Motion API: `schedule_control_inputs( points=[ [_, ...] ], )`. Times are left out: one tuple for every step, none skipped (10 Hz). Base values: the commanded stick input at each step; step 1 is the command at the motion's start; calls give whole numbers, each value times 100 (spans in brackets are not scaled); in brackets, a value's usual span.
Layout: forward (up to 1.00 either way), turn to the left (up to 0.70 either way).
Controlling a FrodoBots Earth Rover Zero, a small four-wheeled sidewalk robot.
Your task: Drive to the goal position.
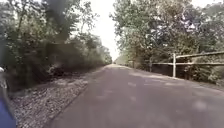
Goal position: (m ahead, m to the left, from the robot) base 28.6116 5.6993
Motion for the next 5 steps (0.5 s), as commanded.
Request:
schedule_control_inputs(
  points=[
    [70,0],
    [70,0],
    [70,0],
    [70,0],
    [70,0]
  ],
)
